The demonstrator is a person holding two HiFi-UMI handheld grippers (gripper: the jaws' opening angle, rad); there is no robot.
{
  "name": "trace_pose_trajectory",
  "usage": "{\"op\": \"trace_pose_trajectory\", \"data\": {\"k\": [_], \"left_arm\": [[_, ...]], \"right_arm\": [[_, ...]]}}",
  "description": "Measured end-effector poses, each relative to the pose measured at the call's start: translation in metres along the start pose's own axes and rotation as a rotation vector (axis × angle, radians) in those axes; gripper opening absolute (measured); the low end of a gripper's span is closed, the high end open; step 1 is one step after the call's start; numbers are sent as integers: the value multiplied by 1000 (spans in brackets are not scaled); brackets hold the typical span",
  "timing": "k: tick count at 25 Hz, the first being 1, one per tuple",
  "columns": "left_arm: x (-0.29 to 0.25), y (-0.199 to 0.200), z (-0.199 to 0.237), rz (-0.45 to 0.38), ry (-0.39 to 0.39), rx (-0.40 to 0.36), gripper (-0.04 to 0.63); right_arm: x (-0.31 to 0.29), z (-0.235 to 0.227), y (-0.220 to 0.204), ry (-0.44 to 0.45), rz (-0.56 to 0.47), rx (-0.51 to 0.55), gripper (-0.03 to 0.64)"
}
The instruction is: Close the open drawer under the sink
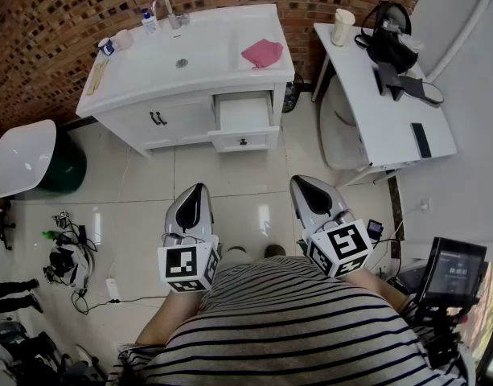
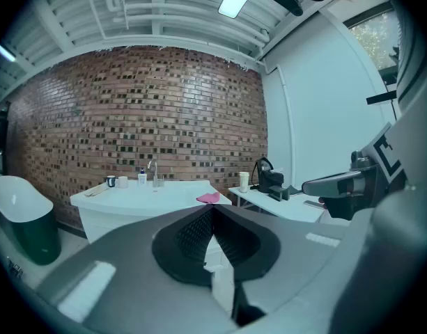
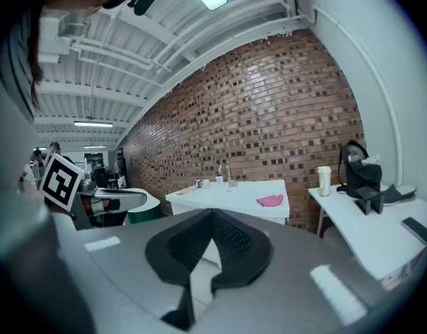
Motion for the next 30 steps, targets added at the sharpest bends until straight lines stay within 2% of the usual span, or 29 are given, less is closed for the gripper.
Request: {"op": "trace_pose_trajectory", "data": {"k": [5, 10, 15, 20, 26, 30], "left_arm": [[-27, -9, 7, 18, 25, -1, 17], [-69, -16, 16, 34, 7, -4, 17], [-135, -12, 36, 62, -35, -11, 17], [-224, -1, 63, 94, -102, -29, 17], [-298, -10, 67, 130, -197, -14, 17], [-329, -21, 63, 114, -190, 30, 17]], "right_arm": [[-16, -26, -11, -1, 5, -15, 2], [-51, -52, -19, -14, 14, -19, 0], [-106, -80, -15, -45, 26, -26, 2], [-184, -113, -16, -70, 61, -58, 0], [-239, -143, -47, -124, 109, -96, 2], [-249, -158, -85, -141, 137, -102, 1]]}}
Point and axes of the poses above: the fingertips, and each gripper's own axes: x backward along the fingers, z to its left, y out of its top, the point moved 1 cm from there along x, backward along the fingers, and after that the axes turned 8 degrees about y, right-handed, at the moved point
